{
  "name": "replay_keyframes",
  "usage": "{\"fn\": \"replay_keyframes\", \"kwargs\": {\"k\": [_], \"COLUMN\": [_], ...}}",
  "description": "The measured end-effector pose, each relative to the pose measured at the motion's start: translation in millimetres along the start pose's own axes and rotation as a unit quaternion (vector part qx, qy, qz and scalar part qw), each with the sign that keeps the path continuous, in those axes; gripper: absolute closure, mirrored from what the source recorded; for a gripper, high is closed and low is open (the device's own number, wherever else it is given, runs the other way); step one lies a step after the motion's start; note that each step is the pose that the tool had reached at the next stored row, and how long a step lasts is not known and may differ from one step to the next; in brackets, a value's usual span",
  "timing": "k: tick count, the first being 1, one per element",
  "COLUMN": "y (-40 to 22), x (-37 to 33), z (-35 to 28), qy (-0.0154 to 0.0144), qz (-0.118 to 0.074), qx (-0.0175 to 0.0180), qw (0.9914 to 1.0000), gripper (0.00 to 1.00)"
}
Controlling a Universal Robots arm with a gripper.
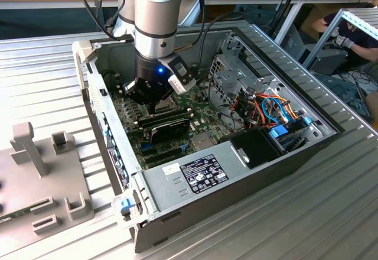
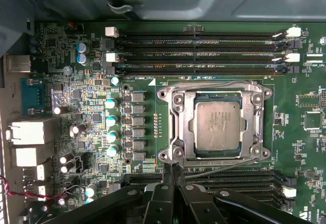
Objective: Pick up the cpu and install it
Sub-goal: 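Install the second cpu locking lever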
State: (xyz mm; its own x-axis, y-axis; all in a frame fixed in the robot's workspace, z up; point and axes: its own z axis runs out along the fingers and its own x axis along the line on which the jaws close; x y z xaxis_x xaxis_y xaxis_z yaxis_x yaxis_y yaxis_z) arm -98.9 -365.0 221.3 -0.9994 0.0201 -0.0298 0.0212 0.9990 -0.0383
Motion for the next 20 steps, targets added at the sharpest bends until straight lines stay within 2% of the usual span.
{"fn": "replay_keyframes", "kwargs": {"k": [20], "y": [0.1], "x": [0.1], "z": [3.7], "qy": [0.0], "qz": [0.0], "qx": [0.0], "qw": [1.0], "gripper": [0.89]}}
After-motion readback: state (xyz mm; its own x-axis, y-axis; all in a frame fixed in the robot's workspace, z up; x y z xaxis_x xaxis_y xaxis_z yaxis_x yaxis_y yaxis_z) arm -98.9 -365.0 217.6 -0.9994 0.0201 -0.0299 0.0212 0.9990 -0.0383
